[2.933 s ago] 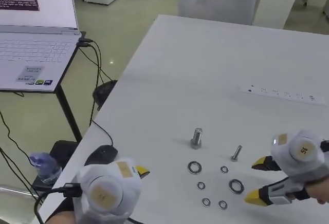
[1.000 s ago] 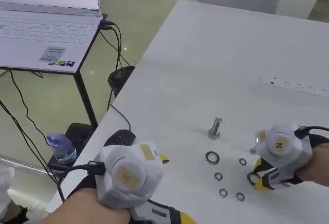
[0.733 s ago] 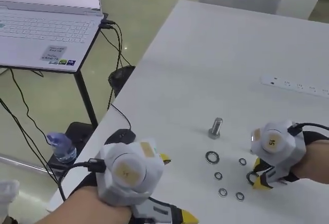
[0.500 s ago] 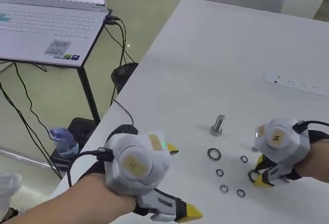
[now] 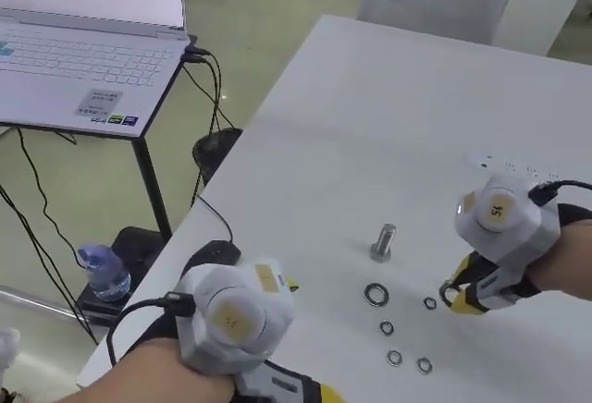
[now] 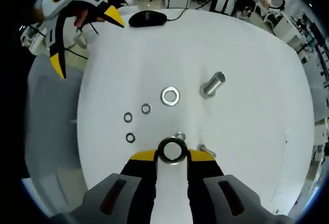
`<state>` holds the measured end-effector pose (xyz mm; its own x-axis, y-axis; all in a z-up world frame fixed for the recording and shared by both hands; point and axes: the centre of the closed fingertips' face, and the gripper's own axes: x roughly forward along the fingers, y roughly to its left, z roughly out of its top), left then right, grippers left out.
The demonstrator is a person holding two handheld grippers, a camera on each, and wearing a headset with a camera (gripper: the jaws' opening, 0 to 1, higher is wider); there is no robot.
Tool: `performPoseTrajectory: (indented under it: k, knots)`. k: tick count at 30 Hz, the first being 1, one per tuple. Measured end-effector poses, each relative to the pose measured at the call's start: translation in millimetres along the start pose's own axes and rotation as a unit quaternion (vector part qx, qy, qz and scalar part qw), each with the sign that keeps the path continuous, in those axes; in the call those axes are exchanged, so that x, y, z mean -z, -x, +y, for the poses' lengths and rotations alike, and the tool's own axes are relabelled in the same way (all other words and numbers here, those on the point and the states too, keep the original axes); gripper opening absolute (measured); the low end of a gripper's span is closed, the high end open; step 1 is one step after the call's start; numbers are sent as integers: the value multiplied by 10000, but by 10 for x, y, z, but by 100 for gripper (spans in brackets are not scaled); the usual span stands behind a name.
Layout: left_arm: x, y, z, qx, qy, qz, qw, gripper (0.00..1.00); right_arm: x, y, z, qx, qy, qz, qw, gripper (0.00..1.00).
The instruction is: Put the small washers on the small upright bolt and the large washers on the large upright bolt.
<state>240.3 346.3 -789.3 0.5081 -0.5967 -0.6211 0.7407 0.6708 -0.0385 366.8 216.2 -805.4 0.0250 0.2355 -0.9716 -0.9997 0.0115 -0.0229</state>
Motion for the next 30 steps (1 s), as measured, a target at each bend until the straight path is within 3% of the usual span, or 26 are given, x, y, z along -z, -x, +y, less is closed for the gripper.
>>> performPoseTrajectory:
  k: [13, 30]
  knots:
    - [58, 9, 85, -119, 218, -54, 9997, 84, -354, 215, -275, 83, -125, -265, 9995, 22]
    - [136, -31, 70, -93, 128, 100, 9998, 83, -673, 105, -473, 96, -40, -309, 9995, 22]
